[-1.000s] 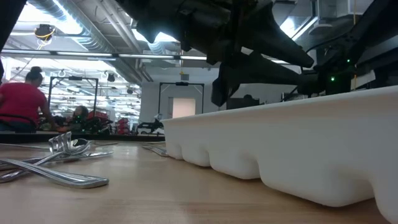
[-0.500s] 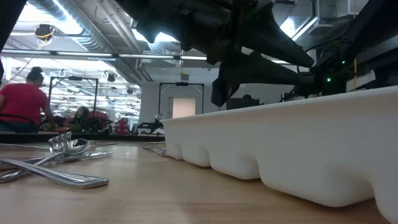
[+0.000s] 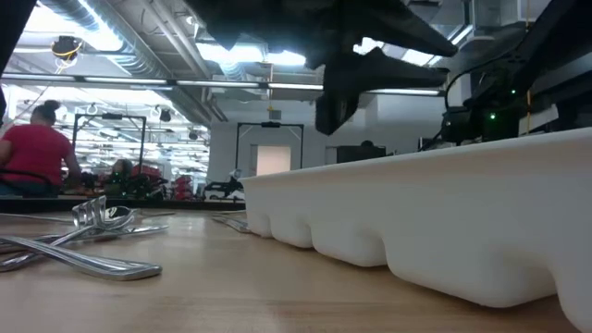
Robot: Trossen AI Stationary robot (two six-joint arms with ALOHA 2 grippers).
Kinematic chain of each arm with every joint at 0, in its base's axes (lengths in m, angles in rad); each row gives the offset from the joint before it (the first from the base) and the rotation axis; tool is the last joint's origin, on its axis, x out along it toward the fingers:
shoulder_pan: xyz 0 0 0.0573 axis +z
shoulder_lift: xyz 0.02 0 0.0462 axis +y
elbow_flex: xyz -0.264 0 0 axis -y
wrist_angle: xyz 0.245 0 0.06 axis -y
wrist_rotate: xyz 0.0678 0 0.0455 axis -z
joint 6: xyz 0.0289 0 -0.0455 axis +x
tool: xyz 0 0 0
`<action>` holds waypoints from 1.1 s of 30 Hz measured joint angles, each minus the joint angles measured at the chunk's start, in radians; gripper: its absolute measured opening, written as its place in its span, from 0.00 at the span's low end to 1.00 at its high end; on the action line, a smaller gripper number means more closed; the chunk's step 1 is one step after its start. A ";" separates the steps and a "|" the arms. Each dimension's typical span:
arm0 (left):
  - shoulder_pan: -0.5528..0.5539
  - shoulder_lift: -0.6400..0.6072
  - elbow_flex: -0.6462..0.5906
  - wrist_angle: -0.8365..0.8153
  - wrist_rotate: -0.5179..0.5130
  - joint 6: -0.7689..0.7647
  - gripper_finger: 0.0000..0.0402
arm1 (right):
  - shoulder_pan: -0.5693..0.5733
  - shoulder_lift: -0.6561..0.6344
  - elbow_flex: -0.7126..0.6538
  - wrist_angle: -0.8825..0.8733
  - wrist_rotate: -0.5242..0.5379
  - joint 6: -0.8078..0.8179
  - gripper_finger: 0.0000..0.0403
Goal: Sort silverware
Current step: Put the silver table knife into the silverware tray
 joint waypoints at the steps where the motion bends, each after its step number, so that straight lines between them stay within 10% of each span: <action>1: 0.002 -0.004 0.000 0.000 0.000 0.000 0.22 | 0.000 -0.004 0.008 -0.010 -0.008 0.000 0.10; 33: 0.067 -0.060 0.000 -0.169 0.000 -0.004 0.22 | 0.003 -0.243 0.070 -0.200 -0.168 0.045 0.10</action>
